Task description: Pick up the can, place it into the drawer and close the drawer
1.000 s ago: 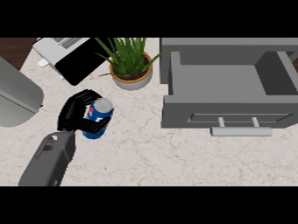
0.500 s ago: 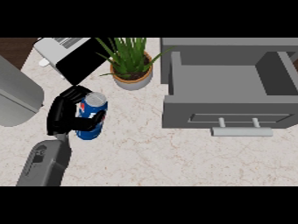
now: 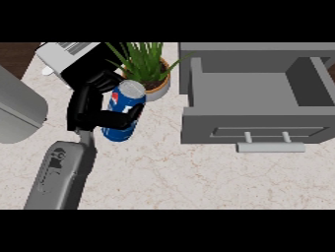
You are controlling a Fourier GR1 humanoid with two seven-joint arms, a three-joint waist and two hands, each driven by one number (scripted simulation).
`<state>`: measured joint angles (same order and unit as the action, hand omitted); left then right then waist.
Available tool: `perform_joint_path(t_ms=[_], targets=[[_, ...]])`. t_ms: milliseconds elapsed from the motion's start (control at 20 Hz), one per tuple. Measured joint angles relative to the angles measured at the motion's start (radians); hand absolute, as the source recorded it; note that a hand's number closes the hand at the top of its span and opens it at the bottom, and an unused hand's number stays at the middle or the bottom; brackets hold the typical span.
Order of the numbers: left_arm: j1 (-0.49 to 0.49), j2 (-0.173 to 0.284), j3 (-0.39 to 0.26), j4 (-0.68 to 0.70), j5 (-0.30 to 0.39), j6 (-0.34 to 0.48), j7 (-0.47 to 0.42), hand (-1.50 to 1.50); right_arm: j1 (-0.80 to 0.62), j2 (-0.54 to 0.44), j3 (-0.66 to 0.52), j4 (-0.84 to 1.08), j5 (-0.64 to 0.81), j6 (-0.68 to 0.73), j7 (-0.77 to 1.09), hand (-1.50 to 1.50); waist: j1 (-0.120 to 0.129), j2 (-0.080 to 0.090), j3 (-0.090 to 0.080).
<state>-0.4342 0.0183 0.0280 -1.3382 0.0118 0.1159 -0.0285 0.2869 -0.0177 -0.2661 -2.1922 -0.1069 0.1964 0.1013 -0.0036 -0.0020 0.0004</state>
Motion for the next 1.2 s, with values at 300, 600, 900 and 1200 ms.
perform_joint_path(t_ms=[300, 600, 900, 1200], targets=[[-0.123, -0.014, -0.121, -0.033, 0.001, 0.12, 0.137, 1.5, 0.027, 0.007, -0.003, 0.012, -0.002, 0.018, -0.036, -1.5, -0.006, 0.001, 0.0], [-0.328, -0.017, -0.16, 0.024, -0.018, 0.2, 0.24, 1.5, 0.011, 0.002, -0.014, 0.01, -0.011, 0.015, -0.021, -1.5, -0.009, 0.002, 0.0], [-0.511, -0.018, -0.217, 0.117, 0.006, 0.306, 0.306, 1.5, 0.002, -0.005, -0.024, -0.011, -0.016, 0.017, 0.006, -1.5, -0.014, 0.002, 0.0], [-0.692, -0.018, -0.222, 0.285, 0.056, 0.361, 0.314, 1.5, 0.005, -0.002, -0.024, -0.01, -0.019, 0.024, 0.005, -1.5, -0.024, 0.005, 0.0]])
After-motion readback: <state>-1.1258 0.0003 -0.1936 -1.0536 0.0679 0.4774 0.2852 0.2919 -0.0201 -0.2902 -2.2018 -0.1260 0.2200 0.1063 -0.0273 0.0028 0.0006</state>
